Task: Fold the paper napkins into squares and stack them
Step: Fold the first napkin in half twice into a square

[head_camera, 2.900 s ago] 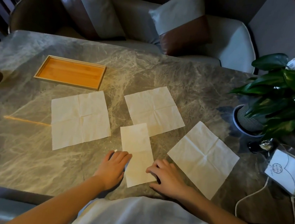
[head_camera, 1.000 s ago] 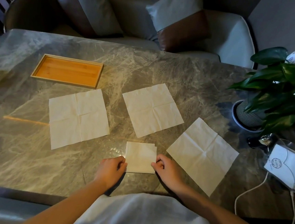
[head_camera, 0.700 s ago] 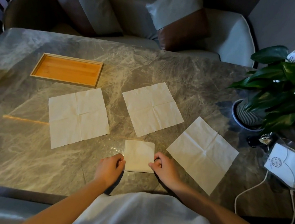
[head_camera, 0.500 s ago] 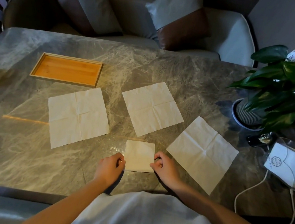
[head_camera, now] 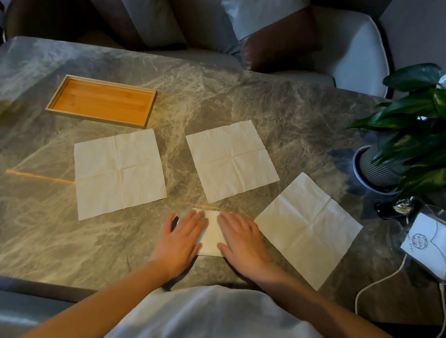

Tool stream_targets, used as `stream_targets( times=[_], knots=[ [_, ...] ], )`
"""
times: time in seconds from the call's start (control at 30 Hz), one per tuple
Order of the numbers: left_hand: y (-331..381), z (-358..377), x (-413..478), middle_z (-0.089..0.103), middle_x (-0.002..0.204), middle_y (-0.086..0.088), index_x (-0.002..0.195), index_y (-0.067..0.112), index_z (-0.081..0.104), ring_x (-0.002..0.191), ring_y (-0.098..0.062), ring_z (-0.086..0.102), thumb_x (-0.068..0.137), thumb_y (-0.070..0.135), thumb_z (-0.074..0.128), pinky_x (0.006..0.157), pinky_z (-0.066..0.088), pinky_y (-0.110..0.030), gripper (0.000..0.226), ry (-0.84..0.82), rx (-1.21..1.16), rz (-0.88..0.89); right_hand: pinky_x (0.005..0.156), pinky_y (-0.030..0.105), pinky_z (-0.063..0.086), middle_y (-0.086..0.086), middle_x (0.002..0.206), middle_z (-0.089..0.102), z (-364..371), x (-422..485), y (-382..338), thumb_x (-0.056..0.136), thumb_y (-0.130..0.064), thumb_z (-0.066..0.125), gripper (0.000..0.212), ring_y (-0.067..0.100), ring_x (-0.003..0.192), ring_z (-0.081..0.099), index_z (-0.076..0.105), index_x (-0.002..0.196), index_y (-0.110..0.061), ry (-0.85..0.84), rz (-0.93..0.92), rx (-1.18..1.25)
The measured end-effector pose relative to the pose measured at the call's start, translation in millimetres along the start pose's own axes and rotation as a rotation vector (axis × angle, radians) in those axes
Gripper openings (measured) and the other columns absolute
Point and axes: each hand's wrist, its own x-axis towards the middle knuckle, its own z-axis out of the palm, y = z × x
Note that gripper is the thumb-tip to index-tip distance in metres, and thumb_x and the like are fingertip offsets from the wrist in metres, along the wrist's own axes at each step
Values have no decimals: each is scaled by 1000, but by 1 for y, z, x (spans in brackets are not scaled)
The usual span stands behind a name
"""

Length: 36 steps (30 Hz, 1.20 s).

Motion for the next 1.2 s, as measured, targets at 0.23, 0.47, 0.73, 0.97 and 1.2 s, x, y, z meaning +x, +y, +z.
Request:
stream_targets(
  times=[0.23, 0.47, 0.73, 0.97, 1.2],
  knots=[
    [-1, 22, 9, -26, 153, 1, 146, 18, -19, 144, -19, -20, 100, 41, 17, 113, -15, -53, 63, -323, 104, 2, 116, 56, -5, -3, 161, -15, 7, 3, 0, 99, -39, 38, 72, 17, 147, -16, -6, 152, -18, -259, -16, -139],
    [-37, 26, -5, -28, 152, 4, 139, 24, -27, 143, -20, -20, 96, 54, 18, 114, -14, -53, 70, -339, 90, -41, 118, 57, -1, -7, 159, -18, 7, -11, 28, 97, -42, 44, 78, 10, 144, -22, -8, 151, -21, -254, 14, -77],
    [-36, 23, -4, -29, 150, 6, 139, 24, -26, 147, -21, -13, 94, 56, 27, 115, -8, -54, 76, -350, 81, -74, 117, 59, -2, -11, 157, -22, 9, -11, 29, 95, -41, 49, 81, 10, 145, -18, -8, 151, -24, -249, 44, -28],
    [-30, 12, 5, -2, 161, 1, 150, 23, 2, 148, -18, -4, 91, 52, 41, 118, -2, -48, 77, -244, -17, -29, 116, 60, -1, -6, 162, -4, -3, -7, 20, 90, -36, 59, 84, 14, 148, -5, 4, 152, -19, -220, 57, -45],
    [-23, 17, 10, -14, 160, 2, 148, 23, -10, 147, -20, -12, 92, 57, 35, 116, -8, -52, 80, -338, 18, -68, 115, 60, -4, -7, 162, -3, -3, -6, 20, 89, -36, 60, 85, 12, 148, -3, 6, 152, -20, -216, 83, -44]
  ],
)
